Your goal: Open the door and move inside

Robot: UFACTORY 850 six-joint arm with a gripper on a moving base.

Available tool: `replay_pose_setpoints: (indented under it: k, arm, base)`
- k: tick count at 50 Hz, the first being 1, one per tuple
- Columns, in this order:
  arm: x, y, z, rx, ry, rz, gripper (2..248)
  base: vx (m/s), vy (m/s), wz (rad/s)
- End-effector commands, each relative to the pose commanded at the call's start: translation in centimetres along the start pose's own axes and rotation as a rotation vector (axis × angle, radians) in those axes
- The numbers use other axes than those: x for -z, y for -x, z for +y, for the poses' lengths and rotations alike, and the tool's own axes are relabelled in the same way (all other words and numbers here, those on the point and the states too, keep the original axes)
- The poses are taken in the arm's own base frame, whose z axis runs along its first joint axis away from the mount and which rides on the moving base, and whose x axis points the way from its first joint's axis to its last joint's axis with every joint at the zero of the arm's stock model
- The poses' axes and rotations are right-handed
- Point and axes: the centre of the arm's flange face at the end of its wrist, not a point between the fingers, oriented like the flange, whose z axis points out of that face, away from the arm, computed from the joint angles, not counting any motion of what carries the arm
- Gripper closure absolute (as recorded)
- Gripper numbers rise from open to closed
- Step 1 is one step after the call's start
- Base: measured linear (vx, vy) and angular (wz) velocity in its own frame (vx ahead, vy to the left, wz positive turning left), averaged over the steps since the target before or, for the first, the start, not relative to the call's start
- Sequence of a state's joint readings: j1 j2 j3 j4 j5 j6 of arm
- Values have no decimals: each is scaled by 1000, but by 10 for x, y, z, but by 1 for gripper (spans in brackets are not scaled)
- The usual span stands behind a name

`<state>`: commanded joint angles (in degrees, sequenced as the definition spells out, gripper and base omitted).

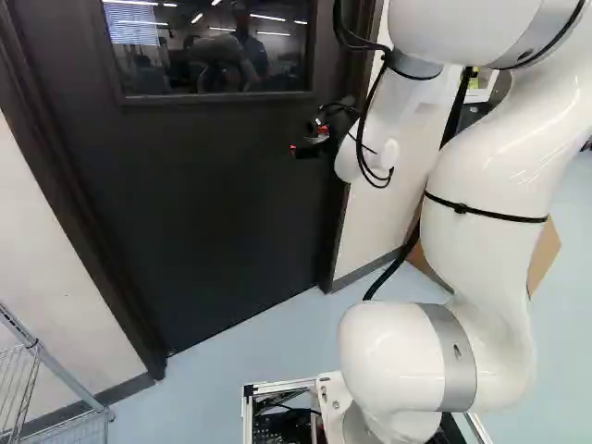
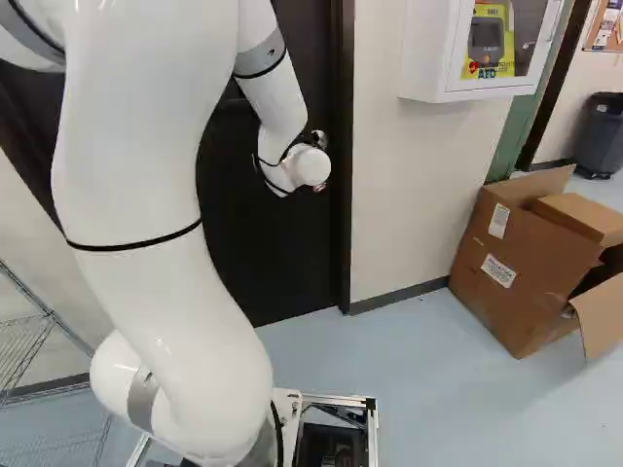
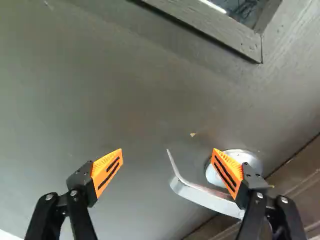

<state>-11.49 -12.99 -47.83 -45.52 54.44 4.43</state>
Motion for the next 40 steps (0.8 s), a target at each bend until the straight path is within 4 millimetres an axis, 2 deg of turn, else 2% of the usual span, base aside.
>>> replay_pose_setpoints:
  k: [13,40]
  arm:
    - [-3,14,-5,-118,-9,-22,3]
    - [-10,43,-14,-163,-28,-68,3]
  base:
    - [0,0,0]
    - [0,0,0]
